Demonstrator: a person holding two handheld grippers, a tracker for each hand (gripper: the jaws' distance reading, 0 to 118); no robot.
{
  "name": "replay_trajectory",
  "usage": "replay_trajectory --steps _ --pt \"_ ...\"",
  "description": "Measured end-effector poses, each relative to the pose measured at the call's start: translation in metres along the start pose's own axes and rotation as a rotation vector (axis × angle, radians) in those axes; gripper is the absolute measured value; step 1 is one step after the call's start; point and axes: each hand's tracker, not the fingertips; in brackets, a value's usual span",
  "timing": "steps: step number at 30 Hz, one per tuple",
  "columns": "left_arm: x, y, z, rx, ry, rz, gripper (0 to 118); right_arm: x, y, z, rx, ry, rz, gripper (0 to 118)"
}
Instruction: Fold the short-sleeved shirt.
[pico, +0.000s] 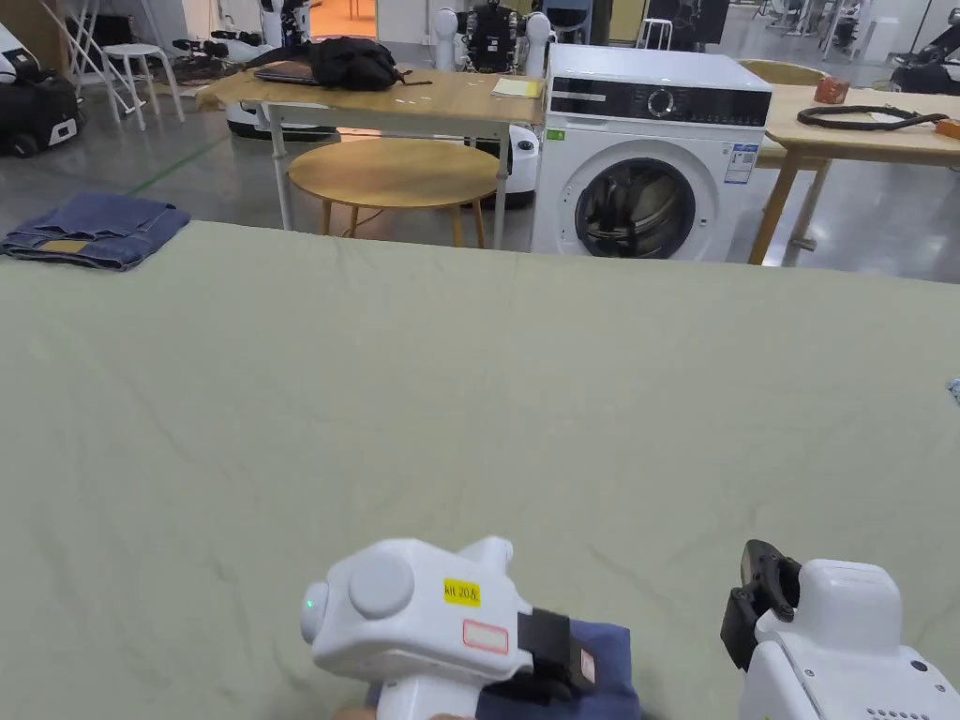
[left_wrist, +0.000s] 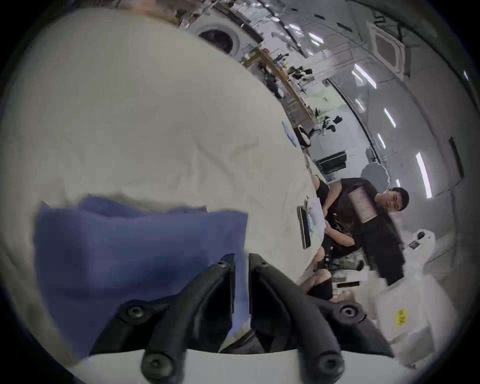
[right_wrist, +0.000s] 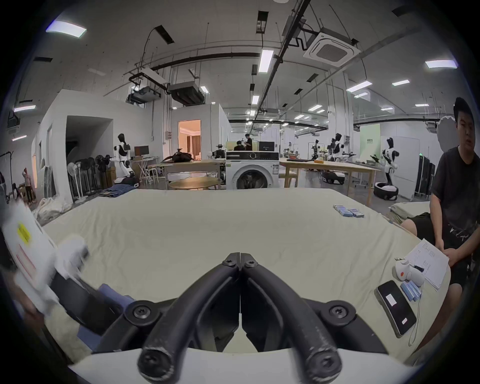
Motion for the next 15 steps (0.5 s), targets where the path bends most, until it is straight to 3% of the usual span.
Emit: replay_trajectory --steps 5,11,15 --pt "-0.033 -0.021 -0.032 -0.002 0.005 0.041 0 0.002 0.002 0.001 0.009 -0.003 0.002 0" --pt "-0.029 -0.023 -0.018 0.045 0.005 -0.002 0 0.0 0.001 0.0 0.016 0.007 0.011 0" --pt "-0.019 -0.019 0.022 0.187 0.022 -0.149 0 -0.005 -0.002 -0.004 0.029 0.006 0.021 0"
